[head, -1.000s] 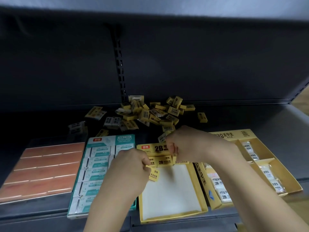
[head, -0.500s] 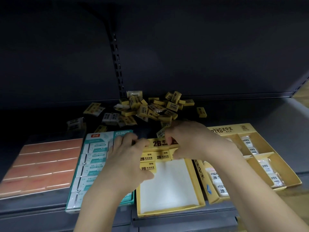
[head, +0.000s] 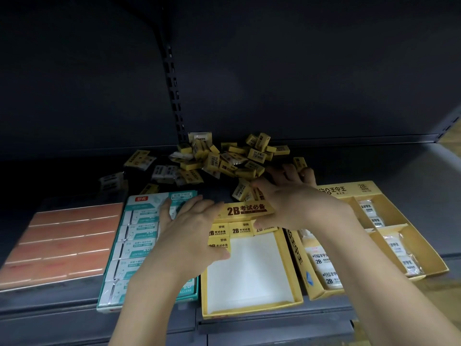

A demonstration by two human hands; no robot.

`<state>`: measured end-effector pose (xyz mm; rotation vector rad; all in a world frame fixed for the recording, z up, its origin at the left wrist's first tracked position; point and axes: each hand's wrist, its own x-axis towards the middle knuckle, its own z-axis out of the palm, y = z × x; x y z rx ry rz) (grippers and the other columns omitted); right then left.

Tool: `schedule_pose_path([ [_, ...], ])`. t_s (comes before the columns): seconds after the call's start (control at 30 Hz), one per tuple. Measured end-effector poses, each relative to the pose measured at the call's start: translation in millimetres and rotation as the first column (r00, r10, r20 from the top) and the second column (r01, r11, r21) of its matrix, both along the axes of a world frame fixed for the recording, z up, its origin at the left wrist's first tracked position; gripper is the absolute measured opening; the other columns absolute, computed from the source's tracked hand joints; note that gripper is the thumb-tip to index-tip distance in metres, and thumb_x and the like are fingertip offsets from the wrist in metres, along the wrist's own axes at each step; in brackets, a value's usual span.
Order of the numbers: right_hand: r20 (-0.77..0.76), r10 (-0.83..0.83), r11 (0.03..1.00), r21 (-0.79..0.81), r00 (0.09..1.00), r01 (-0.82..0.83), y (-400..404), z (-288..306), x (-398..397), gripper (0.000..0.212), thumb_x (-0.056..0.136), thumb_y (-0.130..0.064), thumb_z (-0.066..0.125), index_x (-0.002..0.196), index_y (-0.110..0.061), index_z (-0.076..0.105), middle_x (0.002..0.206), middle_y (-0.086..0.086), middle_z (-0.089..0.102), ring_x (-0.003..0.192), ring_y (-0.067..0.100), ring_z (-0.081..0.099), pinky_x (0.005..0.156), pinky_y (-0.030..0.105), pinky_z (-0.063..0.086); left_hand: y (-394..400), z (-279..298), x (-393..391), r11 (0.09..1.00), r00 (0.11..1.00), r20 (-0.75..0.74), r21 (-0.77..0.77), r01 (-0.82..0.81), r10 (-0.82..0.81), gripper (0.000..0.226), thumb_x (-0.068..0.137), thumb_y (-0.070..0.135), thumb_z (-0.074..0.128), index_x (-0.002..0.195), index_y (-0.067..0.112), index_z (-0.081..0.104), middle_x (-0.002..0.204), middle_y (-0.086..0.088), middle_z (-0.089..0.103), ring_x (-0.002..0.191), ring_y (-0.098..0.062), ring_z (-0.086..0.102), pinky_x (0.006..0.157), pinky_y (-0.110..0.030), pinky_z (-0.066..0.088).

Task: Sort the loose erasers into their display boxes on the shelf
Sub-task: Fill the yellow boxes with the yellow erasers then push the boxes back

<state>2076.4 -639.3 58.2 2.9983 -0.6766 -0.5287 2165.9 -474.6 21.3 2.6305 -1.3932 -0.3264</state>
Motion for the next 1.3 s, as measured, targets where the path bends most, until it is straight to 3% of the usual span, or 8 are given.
schedule_pose_path([
  [0.17, -0.007, -0.024, 1.000, 0.003, 1.000, 0.024, -0.8, -2.3, -0.8, 0.074, 0.081, -0.064, 0.053, 0.141, -0.036, 0.022, 0.154, 0.004, 0.009, 0.140, 0.031, 0.000, 0.109, 0.052, 0.006, 0.7, 0.5, 0.3, 1.000, 1.000, -0.004, -0.031, 0.000, 0.000, 0.083, 0.075, 0.053, 0.064, 0.143, 0.041, 0.018, 0.147, 0.020, 0.022, 0.140, -0.003, 0.005, 0.110, -0.045, -0.014],
  [0.33, -0.006, -0.067, 0.994, 0.091, 0.998, 0.067, -1.4, 5.7, -2.9, 0.055, 0.085, -0.051, 0.057, 0.134, -0.048, 0.031, 0.155, 0.002, 0.008, 0.141, 0.031, -0.005, 0.109, 0.053, 0.004, 0.5, 1.4, 0.3, 0.999, 1.000, -0.001, -0.042, 0.006, -0.006, 0.081, 0.075, 0.053, 0.064, 0.142, 0.042, 0.020, 0.146, 0.020, 0.024, 0.139, -0.004, 0.007, 0.110, -0.046, -0.013],
  [0.43, -0.031, -0.109, 0.989, 0.096, 0.994, 0.111, -1.5, 7.0, -3.6, 0.059, 0.084, -0.051, 0.059, 0.135, -0.047, 0.030, 0.155, 0.004, 0.009, 0.142, 0.033, -0.005, 0.109, 0.053, 0.003, 0.4, 1.1, 0.1, 0.999, 1.000, 0.010, -0.042, 0.014, -0.013, 0.081, 0.075, 0.053, 0.064, 0.142, 0.043, 0.020, 0.145, 0.020, 0.024, 0.139, -0.004, 0.007, 0.110, -0.047, -0.012],
  [0.63, -0.001, -0.139, 0.987, 0.076, 0.990, 0.139, -1.5, 7.2, -4.2, 0.060, 0.079, -0.053, 0.064, 0.127, -0.034, 0.035, 0.139, 0.006, 0.029, 0.137, 0.032, 0.008, 0.107, 0.051, 0.012, 0.3, -1.7, 3.9, 0.997, 0.999, -0.017, -0.073, 0.036, -0.037, 0.081, 0.074, 0.051, 0.067, 0.142, 0.042, 0.023, 0.146, 0.019, 0.025, 0.140, -0.005, 0.005, 0.113, -0.042, -0.005],
  [0.83, -0.028, -0.180, 0.979, 0.089, 0.983, 0.182, -6.5, 10.9, -1.5, 0.067, 0.080, -0.052, 0.064, 0.135, -0.031, 0.030, 0.148, 0.008, 0.023, 0.141, 0.033, 0.003, 0.112, 0.052, 0.008, 0.5, -3.7, 5.4, 0.995, 0.999, -0.005, -0.083, 0.048, -0.049, 0.081, 0.074, 0.052, 0.067, 0.142, 0.043, 0.023, 0.146, 0.018, 0.025, 0.139, -0.007, 0.005, 0.113, -0.040, -0.003],
  [1.1, -0.031, -0.170, 0.985, -0.009, 0.985, 0.170, -2.6, 7.0, 2.2, 0.075, 0.077, -0.054, 0.066, 0.136, -0.026, 0.031, 0.144, 0.008, 0.026, 0.138, 0.032, 0.011, 0.111, 0.051, 0.012, 0.0, -4.4, 6.5, 0.993, 0.998, 0.025, -0.100, 0.059, -0.057, 0.082, 0.073, 0.054, 0.067, 0.141, 0.043, 0.024, 0.145, 0.019, 0.027, 0.137, -0.008, 0.009, 0.111, -0.033, -0.002],
  [1.3, -0.065, -0.175, 0.983, 0.042, 0.982, 0.178, -3.3, 7.2, 0.3, 0.085, 0.072, -0.055, 0.070, 0.139, -0.025, 0.027, 0.146, 0.009, 0.023, 0.140, 0.032, 0.006, 0.112, 0.051, 0.011, 1.2, -3.6, 5.2, 0.993, 0.998, 0.019, -0.109, 0.054, -0.053, 0.082, 0.073, 0.053, 0.067, 0.142, 0.043, 0.023, 0.145, 0.020, 0.026, 0.134, -0.009, 0.008, 0.109, -0.031, 0.001],
])
